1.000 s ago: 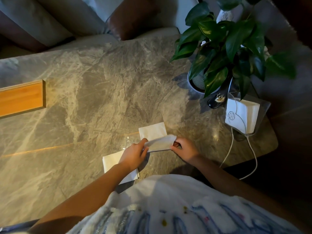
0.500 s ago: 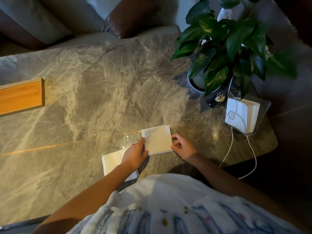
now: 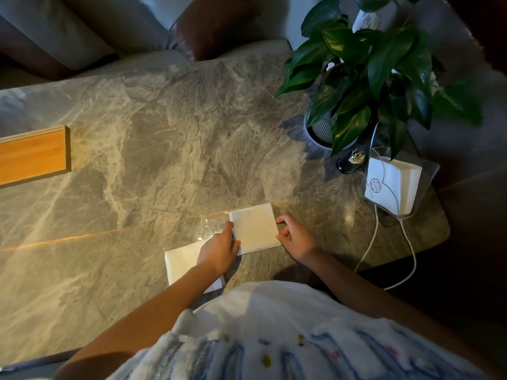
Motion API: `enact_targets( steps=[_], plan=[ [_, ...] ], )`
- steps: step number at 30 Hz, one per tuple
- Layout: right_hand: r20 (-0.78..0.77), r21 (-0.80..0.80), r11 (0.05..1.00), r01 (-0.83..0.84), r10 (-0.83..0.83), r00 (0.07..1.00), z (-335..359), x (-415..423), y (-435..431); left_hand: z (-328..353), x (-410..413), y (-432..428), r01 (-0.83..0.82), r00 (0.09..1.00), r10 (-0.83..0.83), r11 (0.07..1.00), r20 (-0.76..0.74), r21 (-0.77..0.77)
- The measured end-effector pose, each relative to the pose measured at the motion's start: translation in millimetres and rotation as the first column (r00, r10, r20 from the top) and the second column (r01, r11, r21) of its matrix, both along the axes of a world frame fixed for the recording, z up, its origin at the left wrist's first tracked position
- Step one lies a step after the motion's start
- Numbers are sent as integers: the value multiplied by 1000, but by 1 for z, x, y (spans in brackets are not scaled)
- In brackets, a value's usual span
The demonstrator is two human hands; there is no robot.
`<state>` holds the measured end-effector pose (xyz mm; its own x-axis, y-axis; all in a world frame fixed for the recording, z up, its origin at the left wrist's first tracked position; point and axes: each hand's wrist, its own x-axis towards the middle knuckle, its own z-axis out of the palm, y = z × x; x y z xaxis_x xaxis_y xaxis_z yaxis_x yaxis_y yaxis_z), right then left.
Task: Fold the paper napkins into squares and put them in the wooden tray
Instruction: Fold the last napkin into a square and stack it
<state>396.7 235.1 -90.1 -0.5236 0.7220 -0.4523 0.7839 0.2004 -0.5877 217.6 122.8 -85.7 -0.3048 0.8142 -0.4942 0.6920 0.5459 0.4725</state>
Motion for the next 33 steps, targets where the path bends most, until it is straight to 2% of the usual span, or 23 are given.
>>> enact_targets(
  steps=[10,13,16,19,22,25,29,33],
  plan=[
    [98,63,998,-19,12,995,1,-4,-3,0,-2,1,-69,996,69,998,51,-10],
    [101,87,996,-37,28,995,2,-4,-4,-1,-3,-1,-69,998,69,997,12,42],
    [70,79,996,-27,22,997,3,-4,-6,-1,-8,-3,-34,994,50,986,-93,165],
    [38,67,998,-1,-1,999,2,-3,-5,0,-12,-3,51,982,-4,969,-191,240],
    [15,68,998,12,-13,1000,1,-1,-7,0,-12,-3,222,964,-169,937,-206,270],
    [-21,126,992,-1,4,1000,-2,1,-9,-1,-6,-8,385,909,-319,891,-269,242],
    [43,271,947,-171,166,985,-6,3,-10,-4,-3,-10,459,866,-383,865,-321,205],
    [177,320,894,-313,268,947,-10,-2,-11,-5,-2,-5,578,761,-449,798,-469,174]
  ],
)
